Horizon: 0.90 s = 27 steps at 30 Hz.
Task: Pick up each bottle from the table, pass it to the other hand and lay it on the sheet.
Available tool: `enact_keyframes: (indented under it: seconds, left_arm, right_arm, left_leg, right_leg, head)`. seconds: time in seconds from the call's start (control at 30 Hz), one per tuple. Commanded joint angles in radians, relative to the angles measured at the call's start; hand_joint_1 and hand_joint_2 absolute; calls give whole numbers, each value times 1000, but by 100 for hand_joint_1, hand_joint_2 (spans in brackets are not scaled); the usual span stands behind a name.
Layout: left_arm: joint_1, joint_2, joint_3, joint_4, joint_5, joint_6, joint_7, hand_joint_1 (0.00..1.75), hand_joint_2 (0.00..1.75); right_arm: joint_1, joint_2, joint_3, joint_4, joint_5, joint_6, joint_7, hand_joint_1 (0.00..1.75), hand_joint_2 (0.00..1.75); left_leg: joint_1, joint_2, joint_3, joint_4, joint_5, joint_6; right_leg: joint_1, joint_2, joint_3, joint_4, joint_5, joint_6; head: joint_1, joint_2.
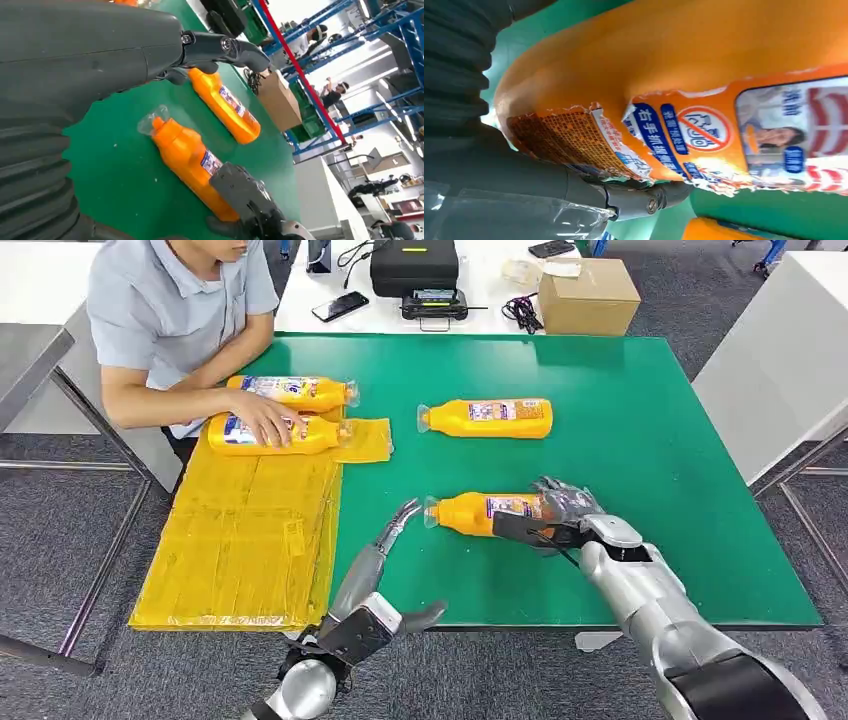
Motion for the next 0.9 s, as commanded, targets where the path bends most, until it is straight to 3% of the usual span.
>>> enact_keyframes:
  seconds: [0.03,0.2,0.6,0.73,0.8,0.9]
  left_arm:
    - [-59,24,-43,99,14,-3,-11,0,175]
    - [-65,26,-50,100,17,-8,-18,0,175]
    - [-50,8,-25,86,23,39,-26,0,175]
    - [-50,6,-25,87,23,39,-26,0,175]
    - [-35,-20,5,92,56,74,-35,0,175]
    - [-2,-88,91,117,335,4,-40,0,175]
  right_arm:
    - [-49,-14,91,128,-23,27,-15,175,175]
    - [-11,-22,43,88,-128,27,-109,175,175]
    - [51,-5,24,-3,-178,-115,-152,175,175]
    - [53,-3,25,-6,-178,-117,-151,175,175]
    - [74,-1,0,-38,-202,-155,-167,175,175]
    - [159,26,-88,-174,-306,-185,-235,175,175]
  left_leg:
    - [2,0,5,0,-1,-3]
    - [1,-1,4,-1,0,-2]
    - [2,0,5,-1,-1,-2]
    - [1,1,4,-1,-1,-2]
    - [2,2,4,0,-1,-2]
    - [2,1,4,0,-1,-2]
  right_leg:
    - [2,0,5,-1,-1,-3]
    - [1,-1,4,-1,-1,-2]
    - [2,0,5,-1,-1,-3]
    - [1,1,4,-1,0,-2]
    - [2,1,4,-1,-1,-3]
    - [2,0,4,-1,-1,-2]
  head:
    - [0,0]
    - [0,0]
    - [0,0]
    - [0,0]
    - [0,0]
    - [0,0]
